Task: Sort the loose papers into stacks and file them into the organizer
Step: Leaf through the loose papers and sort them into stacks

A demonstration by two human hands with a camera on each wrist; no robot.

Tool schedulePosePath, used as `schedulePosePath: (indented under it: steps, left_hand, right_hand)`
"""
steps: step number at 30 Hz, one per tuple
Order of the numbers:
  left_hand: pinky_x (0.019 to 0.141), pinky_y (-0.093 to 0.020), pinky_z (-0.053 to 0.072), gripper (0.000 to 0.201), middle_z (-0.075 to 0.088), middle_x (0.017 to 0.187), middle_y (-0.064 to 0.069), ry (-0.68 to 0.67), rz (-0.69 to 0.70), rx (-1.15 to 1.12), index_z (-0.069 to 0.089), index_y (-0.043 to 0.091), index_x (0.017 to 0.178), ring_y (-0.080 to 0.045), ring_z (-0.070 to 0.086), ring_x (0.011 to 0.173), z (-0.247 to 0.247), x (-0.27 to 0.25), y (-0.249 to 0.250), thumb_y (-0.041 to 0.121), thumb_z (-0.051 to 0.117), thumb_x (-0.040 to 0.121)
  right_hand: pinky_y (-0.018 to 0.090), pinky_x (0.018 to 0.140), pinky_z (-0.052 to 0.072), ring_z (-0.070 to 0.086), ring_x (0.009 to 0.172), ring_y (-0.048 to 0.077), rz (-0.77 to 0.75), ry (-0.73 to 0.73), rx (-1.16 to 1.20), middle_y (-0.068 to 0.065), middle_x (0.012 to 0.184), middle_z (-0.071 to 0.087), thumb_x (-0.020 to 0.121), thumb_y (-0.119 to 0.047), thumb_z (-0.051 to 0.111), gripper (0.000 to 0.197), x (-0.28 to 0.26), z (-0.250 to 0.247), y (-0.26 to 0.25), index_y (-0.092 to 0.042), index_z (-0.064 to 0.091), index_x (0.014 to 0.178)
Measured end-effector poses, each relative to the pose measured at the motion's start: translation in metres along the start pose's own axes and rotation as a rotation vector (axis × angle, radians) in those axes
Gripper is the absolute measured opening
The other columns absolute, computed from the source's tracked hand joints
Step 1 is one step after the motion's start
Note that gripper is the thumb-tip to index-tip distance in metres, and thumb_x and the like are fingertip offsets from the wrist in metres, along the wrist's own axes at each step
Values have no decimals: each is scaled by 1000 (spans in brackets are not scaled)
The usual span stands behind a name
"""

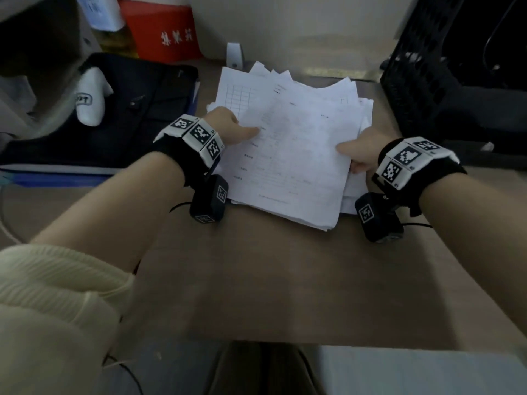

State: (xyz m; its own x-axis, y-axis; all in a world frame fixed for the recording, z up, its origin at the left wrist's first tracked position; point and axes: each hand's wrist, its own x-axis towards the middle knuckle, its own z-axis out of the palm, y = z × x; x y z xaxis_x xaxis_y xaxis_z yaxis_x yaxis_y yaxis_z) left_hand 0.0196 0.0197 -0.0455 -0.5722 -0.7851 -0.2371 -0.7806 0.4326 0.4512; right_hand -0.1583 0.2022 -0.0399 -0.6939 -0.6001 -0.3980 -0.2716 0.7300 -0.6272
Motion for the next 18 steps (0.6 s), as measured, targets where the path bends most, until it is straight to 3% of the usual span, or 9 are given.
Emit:
schedulePosePath:
  steps: [3,7,9,10,12,15,18]
  left_hand:
    - [85,-35,48,65,55,131,-25,67,44,-14,59,-7,118,-37,59,111,1,-26,-4,52,58,90]
    - [89,-37,48,56,60,123,-25,102,91,-32,60,-9,118,-39,58,114,4,-74,-7,42,56,95]
    - [74,-31,46,41,63,99,-22,118,129,-29,66,-2,95,-35,59,101,3,-95,-9,38,56,96]
    - [66,-29,42,38,59,88,-18,126,134,-48,62,2,82,-31,57,92,2,-102,-10,37,56,95]
    - [66,-28,40,34,54,89,-14,147,147,-105,55,5,81,-24,52,85,-3,-118,-12,36,58,95]
    - [74,-33,45,31,57,94,-15,202,196,-185,58,4,89,-26,56,85,-13,-134,-12,35,58,94]
    - [81,-35,49,34,65,106,-13,228,215,-229,63,2,99,-27,62,96,-22,-145,-12,36,57,94]
  right_hand:
    - [51,91,51,62,101,43,-54,46,63,24,115,63,88,-9,59,28,-14,5,6,2,59,114]
    - [36,72,48,58,88,31,-122,102,69,11,88,61,85,-13,60,14,-64,11,11,-6,60,97]
    - [28,65,43,53,83,26,-147,134,57,9,86,57,90,-12,57,10,-87,12,13,-5,60,97]
    - [23,57,43,54,79,25,-158,139,71,10,88,58,91,-11,56,11,-95,14,14,-4,61,97]
    - [17,42,41,56,72,22,-195,136,143,12,93,64,89,-6,54,10,-113,15,13,-6,63,95]
    - [30,59,46,57,72,25,-240,182,221,22,97,65,87,-3,51,24,-133,14,6,13,60,103]
    - [36,64,49,60,77,29,-296,227,237,20,94,65,87,-5,49,29,-146,13,-2,11,60,109]
